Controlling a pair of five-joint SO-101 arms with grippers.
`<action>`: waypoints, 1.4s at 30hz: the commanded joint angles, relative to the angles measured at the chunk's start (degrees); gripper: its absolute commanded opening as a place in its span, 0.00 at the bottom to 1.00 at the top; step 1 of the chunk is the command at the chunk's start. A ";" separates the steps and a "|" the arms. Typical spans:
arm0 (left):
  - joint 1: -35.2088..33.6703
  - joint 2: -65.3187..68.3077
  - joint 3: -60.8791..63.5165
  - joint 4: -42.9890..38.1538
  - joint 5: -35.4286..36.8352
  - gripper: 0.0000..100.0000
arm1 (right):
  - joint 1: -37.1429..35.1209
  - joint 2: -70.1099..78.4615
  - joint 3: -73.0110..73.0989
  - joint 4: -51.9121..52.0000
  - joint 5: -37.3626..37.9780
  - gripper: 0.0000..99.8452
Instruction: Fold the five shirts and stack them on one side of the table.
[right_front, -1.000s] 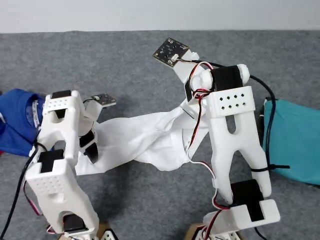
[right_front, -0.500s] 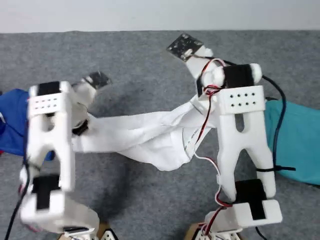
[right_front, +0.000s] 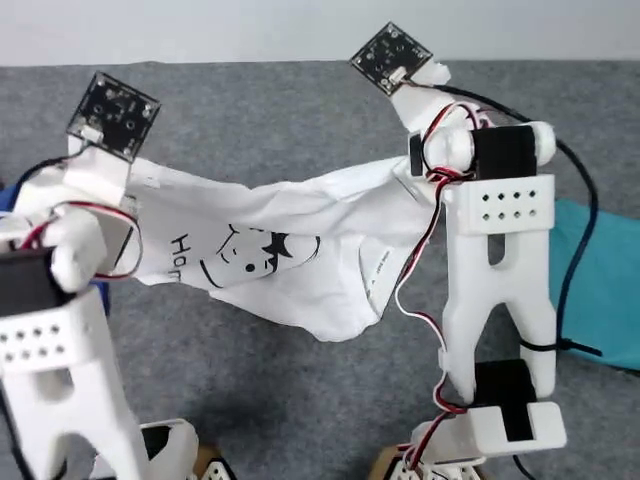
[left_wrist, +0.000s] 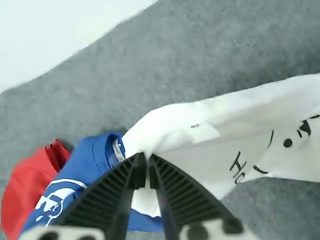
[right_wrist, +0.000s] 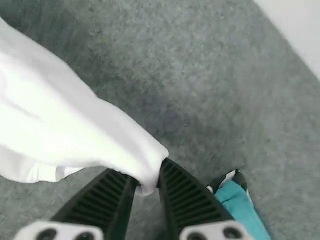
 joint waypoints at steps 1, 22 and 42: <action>-0.53 -3.34 -1.71 4.75 0.44 0.00 | 0.92 -0.84 -3.96 -0.57 0.53 0.01; -0.18 -9.05 -1.10 -18.02 4.48 0.00 | 3.03 -9.45 -19.96 -9.36 4.57 0.01; 2.29 -19.25 -0.92 -16.26 4.22 0.00 | 5.23 -18.33 -31.38 -14.99 16.00 0.01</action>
